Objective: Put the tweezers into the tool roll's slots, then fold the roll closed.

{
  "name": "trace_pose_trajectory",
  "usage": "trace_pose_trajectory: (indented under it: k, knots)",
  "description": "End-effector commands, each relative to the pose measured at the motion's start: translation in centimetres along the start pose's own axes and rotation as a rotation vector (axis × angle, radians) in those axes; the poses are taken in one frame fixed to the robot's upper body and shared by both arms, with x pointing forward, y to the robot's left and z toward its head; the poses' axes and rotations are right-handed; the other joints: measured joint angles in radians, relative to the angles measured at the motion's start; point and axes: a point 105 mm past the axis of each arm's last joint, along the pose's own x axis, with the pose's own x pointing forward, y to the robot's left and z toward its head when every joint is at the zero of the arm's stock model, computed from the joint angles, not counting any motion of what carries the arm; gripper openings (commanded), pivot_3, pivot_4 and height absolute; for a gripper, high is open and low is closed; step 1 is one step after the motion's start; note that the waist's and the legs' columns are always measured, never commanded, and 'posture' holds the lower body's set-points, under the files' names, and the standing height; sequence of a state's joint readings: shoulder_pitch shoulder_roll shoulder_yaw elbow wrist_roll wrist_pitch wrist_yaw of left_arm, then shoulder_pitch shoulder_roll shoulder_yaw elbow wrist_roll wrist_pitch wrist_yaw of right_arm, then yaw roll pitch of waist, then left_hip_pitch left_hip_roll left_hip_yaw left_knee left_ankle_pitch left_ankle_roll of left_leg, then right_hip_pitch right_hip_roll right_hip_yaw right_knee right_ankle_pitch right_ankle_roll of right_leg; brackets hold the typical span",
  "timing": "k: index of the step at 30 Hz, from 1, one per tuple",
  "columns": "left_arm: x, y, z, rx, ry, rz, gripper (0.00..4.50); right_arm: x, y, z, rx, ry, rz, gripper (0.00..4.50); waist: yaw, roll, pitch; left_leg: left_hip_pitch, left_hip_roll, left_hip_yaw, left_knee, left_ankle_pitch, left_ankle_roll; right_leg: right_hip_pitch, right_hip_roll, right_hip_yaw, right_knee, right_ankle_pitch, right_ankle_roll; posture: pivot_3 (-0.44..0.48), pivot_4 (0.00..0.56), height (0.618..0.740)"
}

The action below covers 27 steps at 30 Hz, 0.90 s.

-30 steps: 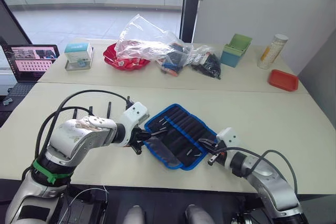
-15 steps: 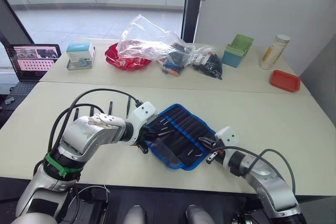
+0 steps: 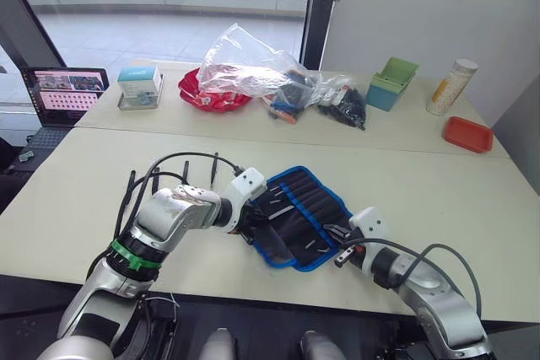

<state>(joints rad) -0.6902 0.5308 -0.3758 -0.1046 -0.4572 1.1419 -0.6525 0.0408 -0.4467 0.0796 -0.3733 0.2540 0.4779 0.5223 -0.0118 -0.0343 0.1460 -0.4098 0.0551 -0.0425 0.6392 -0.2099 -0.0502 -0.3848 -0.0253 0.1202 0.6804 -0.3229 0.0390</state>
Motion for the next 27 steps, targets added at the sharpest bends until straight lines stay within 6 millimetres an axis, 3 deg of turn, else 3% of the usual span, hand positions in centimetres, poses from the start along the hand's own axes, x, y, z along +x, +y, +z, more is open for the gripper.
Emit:
trace_pose_trajectory:
  k: [1, 8, 14, 20, 27]
  knots:
    - [1.1, 0.4, 1.6, 0.062, -0.030, 0.008, 0.00, -0.1, 1.3, -2.0, 0.031, 0.076, 0.027, 0.01, 0.002, 0.000, 0.000, 0.000, 0.000, 0.000, 0.000, 0.000, 0.000, 0.000, 0.000, 0.000, 0.000, 0.000, 0.000, 0.000, 0.150, 0.723]
    - [0.9, 1.0, 2.3, 0.120, -0.016, 0.013, 0.00, -0.1, 1.8, -2.1, 0.037, 0.081, 0.024, 0.01, -0.012, 0.000, 0.000, -0.002, -0.002, -0.004, 0.001, 0.000, 0.000, 0.000, 0.000, 0.000, 0.000, -0.001, 0.001, 0.000, 0.150, 0.723]
    - [2.9, 0.1, 3.6, 0.166, -0.036, -0.018, 0.00, -0.1, 2.1, -2.4, 0.045, 0.092, 0.028, 0.01, -0.007, 0.000, 0.000, -0.003, -0.002, -0.005, 0.003, 0.000, 0.000, 0.000, 0.000, 0.000, 0.000, -0.001, 0.001, 0.000, 0.150, 0.723]
    - [5.7, 0.6, 3.6, 0.166, -0.105, -0.043, 0.00, -0.2, 2.9, -2.8, 0.052, 0.111, 0.054, 0.01, -0.004, 0.000, -0.001, -0.003, -0.003, -0.006, 0.003, 0.000, 0.000, 0.001, 0.000, -0.001, 0.000, -0.001, 0.002, 0.000, 0.150, 0.723]
    - [5.9, 1.9, 3.1, 0.100, -0.199, -0.036, 0.00, -0.3, 3.0, -2.6, 0.050, 0.110, 0.056, 0.01, -0.004, 0.000, -0.002, 0.006, -0.004, -0.007, 0.003, 0.000, 0.001, 0.015, 0.000, 0.000, -0.005, -0.003, 0.004, 0.000, 0.150, 0.723]
